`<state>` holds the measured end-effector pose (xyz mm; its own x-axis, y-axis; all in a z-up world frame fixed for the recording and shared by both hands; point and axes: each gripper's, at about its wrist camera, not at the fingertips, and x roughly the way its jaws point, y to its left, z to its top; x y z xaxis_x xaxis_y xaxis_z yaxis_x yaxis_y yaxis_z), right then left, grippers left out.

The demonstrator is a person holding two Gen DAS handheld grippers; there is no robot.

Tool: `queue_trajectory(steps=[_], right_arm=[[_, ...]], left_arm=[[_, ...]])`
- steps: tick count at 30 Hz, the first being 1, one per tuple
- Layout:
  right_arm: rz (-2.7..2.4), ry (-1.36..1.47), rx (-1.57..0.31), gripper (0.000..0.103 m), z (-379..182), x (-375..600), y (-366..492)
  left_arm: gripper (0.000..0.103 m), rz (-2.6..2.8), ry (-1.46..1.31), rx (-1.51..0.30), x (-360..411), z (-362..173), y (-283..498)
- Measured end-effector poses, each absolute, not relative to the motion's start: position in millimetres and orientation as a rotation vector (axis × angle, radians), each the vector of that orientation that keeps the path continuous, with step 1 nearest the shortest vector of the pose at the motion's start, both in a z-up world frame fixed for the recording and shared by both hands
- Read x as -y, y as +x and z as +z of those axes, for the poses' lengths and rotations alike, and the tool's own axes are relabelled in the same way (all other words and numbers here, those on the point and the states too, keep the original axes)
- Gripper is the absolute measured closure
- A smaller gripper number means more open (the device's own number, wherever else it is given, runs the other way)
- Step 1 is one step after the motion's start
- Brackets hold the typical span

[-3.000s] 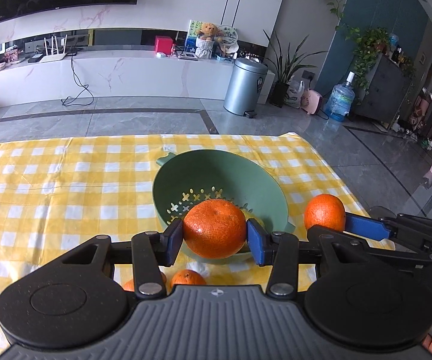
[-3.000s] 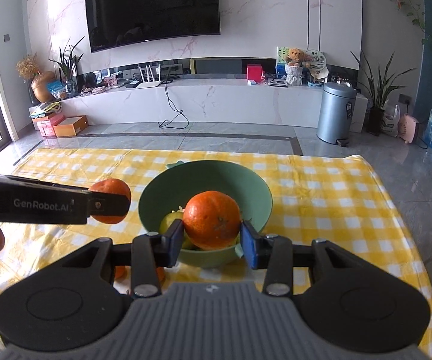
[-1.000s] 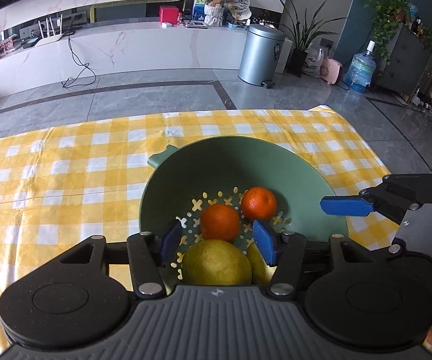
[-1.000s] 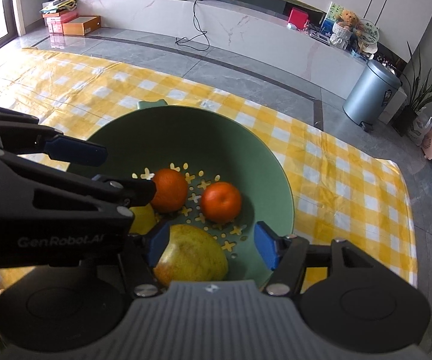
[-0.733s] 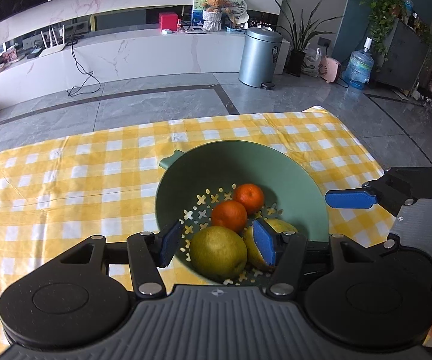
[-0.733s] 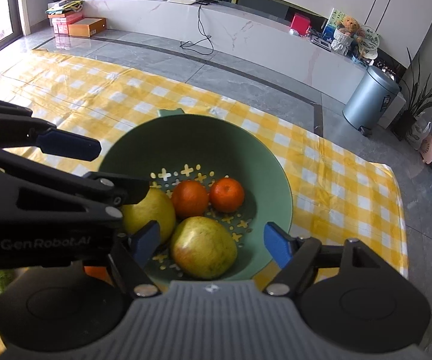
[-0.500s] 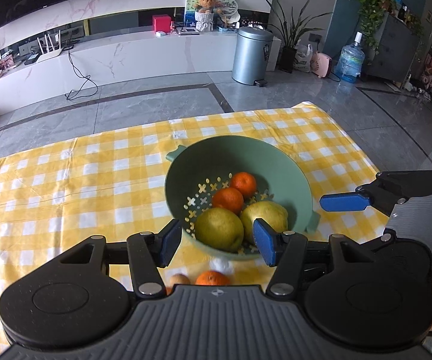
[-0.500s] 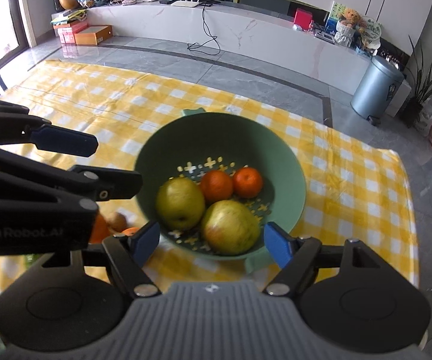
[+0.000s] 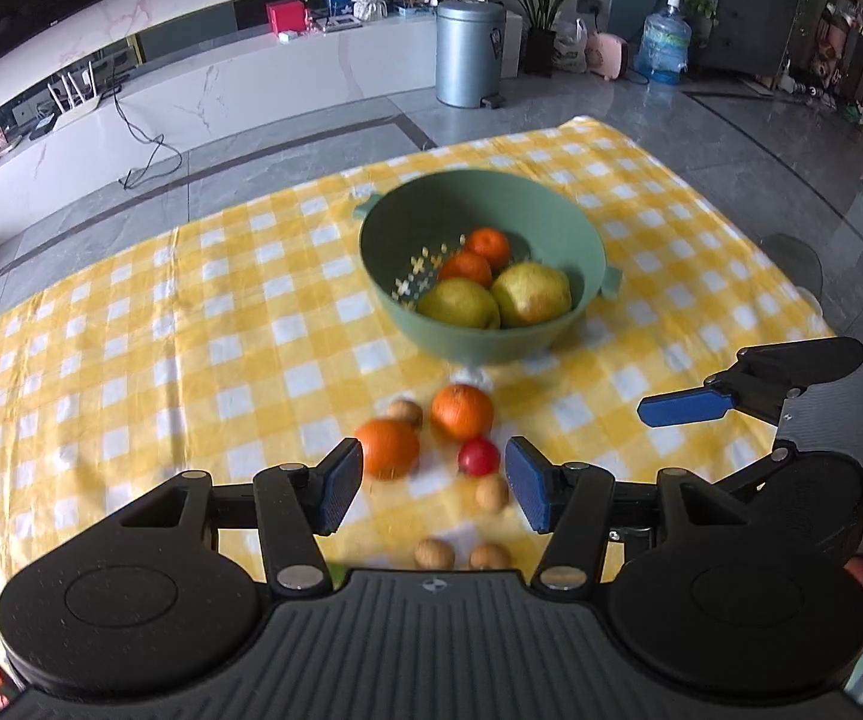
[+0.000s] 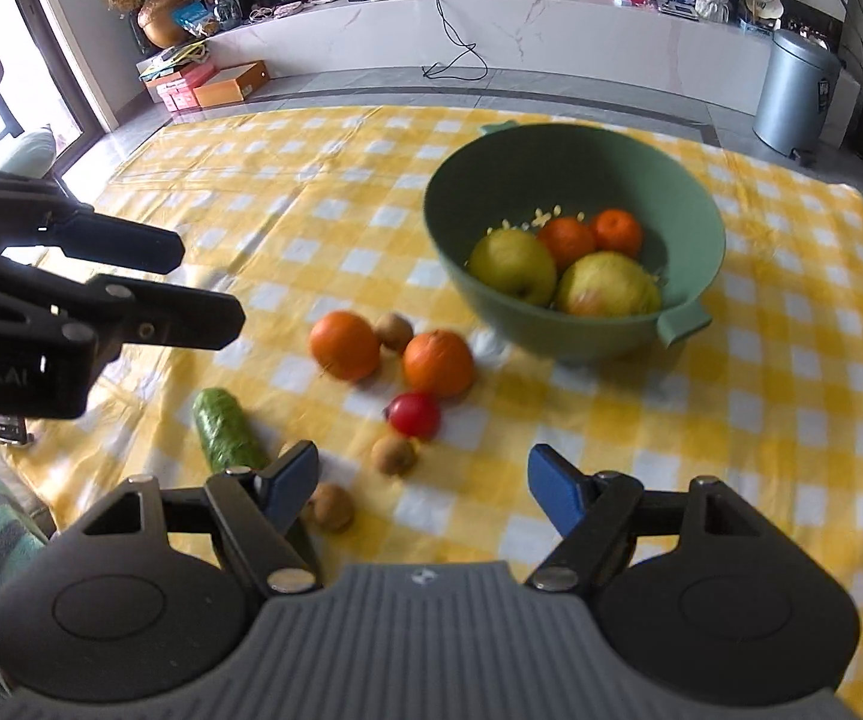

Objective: Organize fruits
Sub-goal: 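Withdraw both tools from the colander toward the remaining fruit, then grasp an orange with the left tool while the right tool grasps another orange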

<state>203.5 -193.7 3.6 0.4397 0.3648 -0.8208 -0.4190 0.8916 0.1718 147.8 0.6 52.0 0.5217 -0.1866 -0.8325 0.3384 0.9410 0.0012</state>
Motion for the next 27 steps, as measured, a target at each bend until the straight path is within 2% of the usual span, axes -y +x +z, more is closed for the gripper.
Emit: queue_trajectory(steps=[12, 20, 27], right_arm=[[0.461, 0.096, -1.009, 0.029, -34, 185, 144], [0.422, 0.085, -0.953, 0.031, -51, 179, 133], [0.409, 0.078, -0.89, 0.034, -51, 179, 137]], left_arm=[[0.038, -0.315, 0.194, -1.065, -31, 8, 100], [0.038, -0.244, 0.018, -1.029, -47, -10, 84], [0.039, -0.253, 0.019, -0.949, -42, -16, 94]])
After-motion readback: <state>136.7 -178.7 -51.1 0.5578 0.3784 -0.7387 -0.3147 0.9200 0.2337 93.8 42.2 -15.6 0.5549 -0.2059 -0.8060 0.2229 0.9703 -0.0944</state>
